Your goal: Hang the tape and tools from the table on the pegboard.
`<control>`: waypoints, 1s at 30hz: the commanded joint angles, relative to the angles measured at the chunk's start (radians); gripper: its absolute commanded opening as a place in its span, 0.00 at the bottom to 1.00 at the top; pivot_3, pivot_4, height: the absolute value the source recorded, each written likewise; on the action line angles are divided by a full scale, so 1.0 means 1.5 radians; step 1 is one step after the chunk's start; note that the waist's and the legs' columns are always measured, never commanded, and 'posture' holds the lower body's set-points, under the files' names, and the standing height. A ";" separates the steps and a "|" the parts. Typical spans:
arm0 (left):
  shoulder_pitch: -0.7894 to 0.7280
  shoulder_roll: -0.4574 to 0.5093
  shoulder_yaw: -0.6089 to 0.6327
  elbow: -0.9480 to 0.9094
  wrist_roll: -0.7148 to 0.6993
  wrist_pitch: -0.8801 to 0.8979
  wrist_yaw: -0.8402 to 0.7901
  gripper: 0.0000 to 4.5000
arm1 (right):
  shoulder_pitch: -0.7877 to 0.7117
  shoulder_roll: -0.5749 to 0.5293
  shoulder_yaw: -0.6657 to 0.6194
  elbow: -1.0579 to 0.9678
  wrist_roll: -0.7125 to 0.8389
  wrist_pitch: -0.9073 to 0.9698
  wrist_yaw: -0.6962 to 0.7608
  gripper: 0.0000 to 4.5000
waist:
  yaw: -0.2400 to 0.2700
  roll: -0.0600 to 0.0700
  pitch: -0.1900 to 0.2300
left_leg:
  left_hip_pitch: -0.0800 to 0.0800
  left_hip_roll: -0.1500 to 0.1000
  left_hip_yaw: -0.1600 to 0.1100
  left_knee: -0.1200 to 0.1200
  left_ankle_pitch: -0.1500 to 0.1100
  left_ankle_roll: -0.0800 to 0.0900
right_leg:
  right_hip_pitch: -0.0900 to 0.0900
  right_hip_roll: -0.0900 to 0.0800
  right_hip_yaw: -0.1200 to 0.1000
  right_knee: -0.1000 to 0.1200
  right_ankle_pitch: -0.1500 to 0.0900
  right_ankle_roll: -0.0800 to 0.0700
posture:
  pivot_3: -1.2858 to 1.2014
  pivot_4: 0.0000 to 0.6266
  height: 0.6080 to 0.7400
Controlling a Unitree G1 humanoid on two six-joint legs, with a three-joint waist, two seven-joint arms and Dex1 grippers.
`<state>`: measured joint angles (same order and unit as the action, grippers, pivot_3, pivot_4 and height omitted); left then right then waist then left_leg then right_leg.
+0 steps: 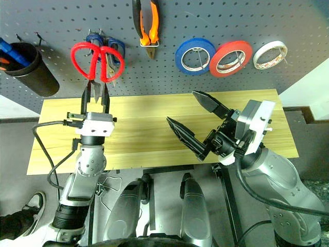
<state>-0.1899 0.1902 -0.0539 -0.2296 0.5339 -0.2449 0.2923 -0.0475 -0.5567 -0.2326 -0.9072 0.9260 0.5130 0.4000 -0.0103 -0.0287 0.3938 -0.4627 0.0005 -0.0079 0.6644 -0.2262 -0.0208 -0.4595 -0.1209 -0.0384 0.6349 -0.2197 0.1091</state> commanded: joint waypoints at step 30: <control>-0.203 -0.020 -0.005 0.319 -0.011 0.013 0.077 0.40 | 0.001 -0.016 -0.006 -0.028 0.033 -0.028 -0.007 1.00 | -0.001 0.000 0.000 | 0.001 -0.001 0.001 0.002 0.000 0.000 | 0.000 0.000 0.000 0.007 0.000 0.000 | 0.50 0.59 0.82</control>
<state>-0.5070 0.1641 -0.0448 0.2491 0.5148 -0.2263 0.4118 -0.0470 -0.5716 -0.2297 -0.9073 0.9577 0.4939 0.3911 -0.0125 -0.0289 0.3937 -0.4603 -0.0010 -0.0066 0.6676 -0.2261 -0.0210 -0.4595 -0.1217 -0.0382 0.6451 -0.2194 0.1096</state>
